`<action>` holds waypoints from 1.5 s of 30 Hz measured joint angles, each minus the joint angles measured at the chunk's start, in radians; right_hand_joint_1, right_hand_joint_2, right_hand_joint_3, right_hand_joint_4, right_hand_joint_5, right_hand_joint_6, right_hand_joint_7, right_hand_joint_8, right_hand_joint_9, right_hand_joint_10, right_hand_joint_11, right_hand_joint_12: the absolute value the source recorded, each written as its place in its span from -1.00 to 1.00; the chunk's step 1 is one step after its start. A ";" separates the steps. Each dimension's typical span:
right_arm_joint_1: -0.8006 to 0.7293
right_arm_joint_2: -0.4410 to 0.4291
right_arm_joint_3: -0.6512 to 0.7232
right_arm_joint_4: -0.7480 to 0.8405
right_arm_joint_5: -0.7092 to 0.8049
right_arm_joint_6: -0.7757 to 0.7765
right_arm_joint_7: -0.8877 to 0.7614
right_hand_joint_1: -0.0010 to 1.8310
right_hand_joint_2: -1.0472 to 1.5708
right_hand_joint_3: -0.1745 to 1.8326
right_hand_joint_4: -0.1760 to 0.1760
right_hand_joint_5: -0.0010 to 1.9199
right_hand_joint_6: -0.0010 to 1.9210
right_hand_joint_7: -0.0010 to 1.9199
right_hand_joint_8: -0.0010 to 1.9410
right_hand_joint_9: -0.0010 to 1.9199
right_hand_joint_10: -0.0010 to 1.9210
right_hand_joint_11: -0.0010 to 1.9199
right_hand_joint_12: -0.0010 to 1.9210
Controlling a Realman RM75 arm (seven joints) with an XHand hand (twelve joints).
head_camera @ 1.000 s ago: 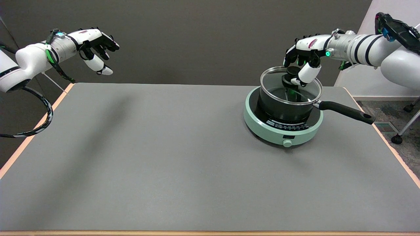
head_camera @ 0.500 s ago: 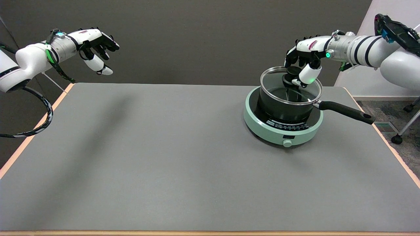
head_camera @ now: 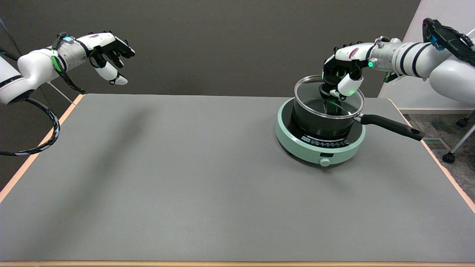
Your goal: Pick up the pot lid.
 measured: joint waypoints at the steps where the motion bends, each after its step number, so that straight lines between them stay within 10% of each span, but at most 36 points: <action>1: -0.001 0.000 0.000 0.000 0.000 0.000 0.000 -0.01 0.37 -0.08 0.13 -0.53 -0.21 -0.56 -0.27 -0.57 -0.05 -0.62 0.18; 24: -0.017 0.000 0.001 -0.005 0.000 0.044 0.006 -0.07 0.46 -0.06 0.23 -0.59 0.09 -0.61 0.18 -0.56 0.42 -0.83 0.50; 45: -0.028 0.000 -0.005 -0.013 0.001 0.061 0.007 -0.01 0.41 -0.06 0.25 -0.48 -0.09 -0.34 -0.32 -0.41 0.17 -0.88 0.53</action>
